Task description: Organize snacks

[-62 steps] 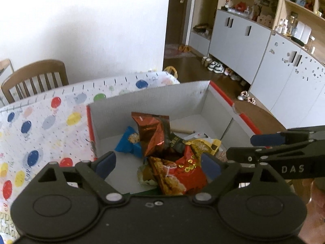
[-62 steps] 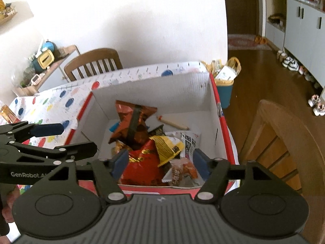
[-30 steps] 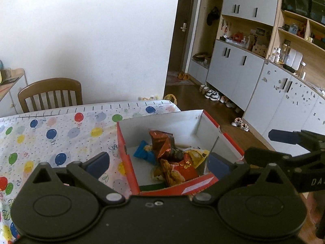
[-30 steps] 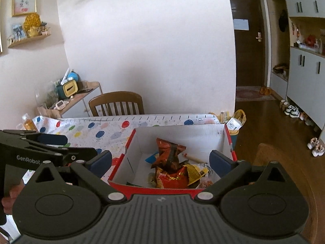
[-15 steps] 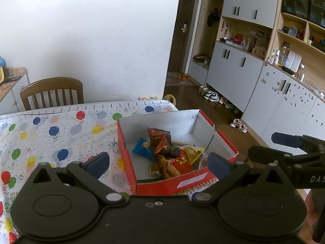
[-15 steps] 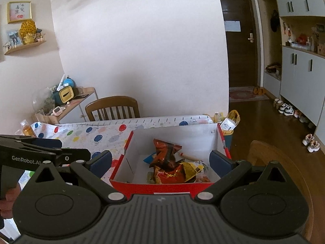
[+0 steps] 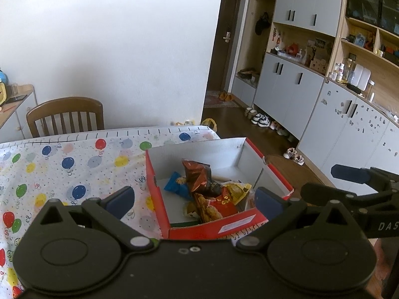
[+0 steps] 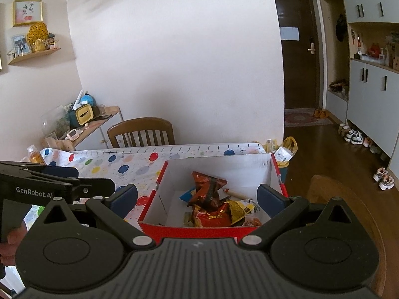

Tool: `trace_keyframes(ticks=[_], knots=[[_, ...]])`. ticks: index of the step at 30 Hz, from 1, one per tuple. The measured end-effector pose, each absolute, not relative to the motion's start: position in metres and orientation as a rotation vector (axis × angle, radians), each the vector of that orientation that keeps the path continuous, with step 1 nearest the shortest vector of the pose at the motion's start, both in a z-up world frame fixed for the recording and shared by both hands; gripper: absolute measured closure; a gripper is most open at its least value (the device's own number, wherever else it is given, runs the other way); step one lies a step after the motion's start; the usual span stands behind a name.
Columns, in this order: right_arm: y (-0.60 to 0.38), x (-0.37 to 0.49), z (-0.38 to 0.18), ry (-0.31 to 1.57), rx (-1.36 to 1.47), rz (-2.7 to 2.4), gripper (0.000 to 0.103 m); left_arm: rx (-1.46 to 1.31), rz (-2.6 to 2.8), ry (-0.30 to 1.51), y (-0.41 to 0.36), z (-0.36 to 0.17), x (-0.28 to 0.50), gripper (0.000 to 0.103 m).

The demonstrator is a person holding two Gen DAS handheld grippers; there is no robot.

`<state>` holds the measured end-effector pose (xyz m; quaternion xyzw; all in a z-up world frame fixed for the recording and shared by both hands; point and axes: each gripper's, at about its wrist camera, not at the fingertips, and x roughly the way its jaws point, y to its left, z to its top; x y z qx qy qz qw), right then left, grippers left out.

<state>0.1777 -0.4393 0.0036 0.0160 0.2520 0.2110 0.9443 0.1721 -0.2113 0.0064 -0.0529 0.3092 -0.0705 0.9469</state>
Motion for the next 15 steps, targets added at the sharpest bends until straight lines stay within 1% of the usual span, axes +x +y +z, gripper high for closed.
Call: trace_keyframes(ticks=[15], knots=[[-0.438,0.1788,0.0029,0.528,0.024,0.424,0.0,-0.117,-0.145,0.636,-0.2112,0.0061,0.1736,0.001]])
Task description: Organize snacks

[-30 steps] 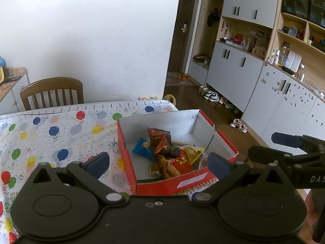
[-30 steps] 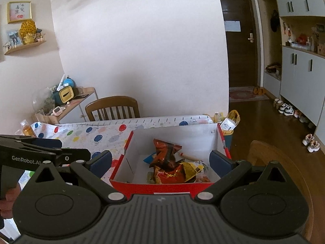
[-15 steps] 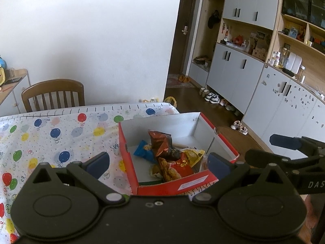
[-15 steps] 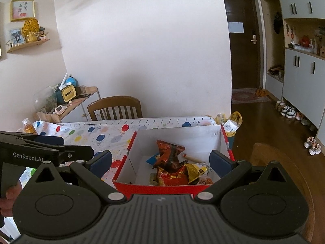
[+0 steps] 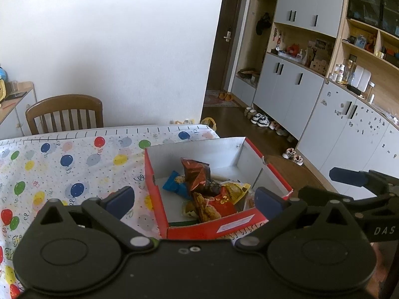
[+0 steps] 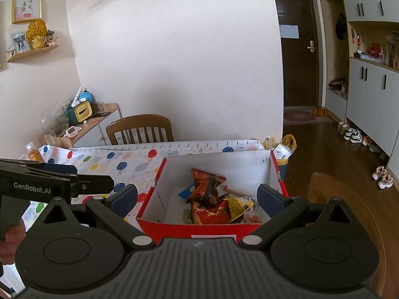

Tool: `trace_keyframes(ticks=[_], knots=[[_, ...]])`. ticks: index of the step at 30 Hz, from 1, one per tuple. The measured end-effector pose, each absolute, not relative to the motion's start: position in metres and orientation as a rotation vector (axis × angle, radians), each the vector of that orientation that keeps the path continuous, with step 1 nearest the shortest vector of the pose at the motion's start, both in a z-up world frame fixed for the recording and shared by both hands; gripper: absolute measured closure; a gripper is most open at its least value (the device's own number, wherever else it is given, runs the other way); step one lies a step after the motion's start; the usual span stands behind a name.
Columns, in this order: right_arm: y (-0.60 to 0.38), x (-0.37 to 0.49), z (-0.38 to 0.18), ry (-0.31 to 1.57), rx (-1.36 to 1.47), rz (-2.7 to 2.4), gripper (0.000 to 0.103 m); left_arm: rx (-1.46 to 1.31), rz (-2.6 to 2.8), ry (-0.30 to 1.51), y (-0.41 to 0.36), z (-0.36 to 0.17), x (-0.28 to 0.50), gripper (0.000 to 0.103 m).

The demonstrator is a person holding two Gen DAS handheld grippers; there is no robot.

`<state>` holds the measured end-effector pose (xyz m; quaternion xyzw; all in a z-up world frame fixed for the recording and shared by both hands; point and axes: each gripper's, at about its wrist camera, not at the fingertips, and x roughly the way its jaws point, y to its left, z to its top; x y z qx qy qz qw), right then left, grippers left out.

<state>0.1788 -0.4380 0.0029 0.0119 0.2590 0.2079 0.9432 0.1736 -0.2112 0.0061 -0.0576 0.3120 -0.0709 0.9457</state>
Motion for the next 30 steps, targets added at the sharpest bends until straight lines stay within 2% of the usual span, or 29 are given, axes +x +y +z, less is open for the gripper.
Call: trace_keyframes(ticks=[30], knots=[[-0.437,0.1807,-0.0026,0.541,0.022,0.411,0.0,-0.119,-0.154,0.655,-0.2135,0.0021,0.1773,0.001]])
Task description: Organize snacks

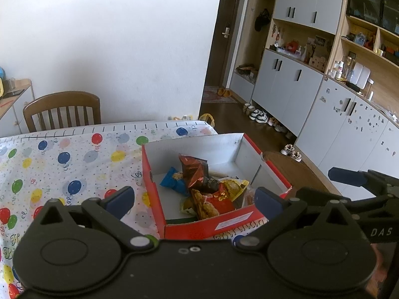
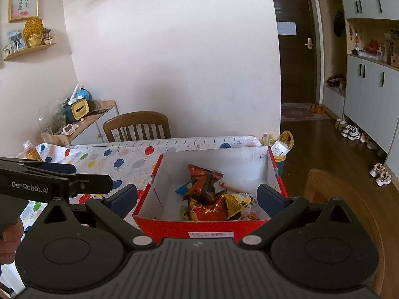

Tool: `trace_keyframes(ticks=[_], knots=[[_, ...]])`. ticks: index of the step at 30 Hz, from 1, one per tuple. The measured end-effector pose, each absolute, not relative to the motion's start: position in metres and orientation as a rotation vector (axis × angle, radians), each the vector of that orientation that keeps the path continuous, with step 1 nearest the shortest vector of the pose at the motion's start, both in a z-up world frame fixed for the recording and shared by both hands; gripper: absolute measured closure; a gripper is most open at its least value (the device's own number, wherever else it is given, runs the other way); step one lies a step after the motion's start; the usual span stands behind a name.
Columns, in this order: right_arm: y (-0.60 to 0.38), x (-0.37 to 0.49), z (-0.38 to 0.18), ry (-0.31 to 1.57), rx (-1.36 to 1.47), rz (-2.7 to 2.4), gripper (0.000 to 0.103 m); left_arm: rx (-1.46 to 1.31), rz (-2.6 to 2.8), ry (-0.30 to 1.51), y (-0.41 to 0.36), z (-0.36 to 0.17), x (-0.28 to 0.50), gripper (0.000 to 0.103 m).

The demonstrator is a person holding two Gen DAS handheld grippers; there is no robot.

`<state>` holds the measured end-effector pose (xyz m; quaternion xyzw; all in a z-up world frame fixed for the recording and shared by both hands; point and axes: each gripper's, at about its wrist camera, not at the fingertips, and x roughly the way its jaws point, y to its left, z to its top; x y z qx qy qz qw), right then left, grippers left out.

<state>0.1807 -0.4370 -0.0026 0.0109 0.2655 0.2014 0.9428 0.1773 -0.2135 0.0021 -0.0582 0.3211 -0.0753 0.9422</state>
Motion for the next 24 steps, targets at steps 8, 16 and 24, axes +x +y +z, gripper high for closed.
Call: trace_keyframes(ticks=[8,16,24], knots=[[-0.4371,0.1821,-0.0036,0.547,0.022,0.411,0.0,-0.118,-0.154,0.657,-0.2138,0.0022,0.1777,0.001],[-0.4369,0.1823,-0.0044,0.551,0.023,0.41,0.0,-0.12,-0.153,0.661,-0.2145,0.002,0.1793,0.001],[-0.4368,0.1847,-0.0104,0.569,0.027,0.407,0.0,-0.133,-0.155,0.679,-0.2132,-0.0005,0.1824,0.001]])
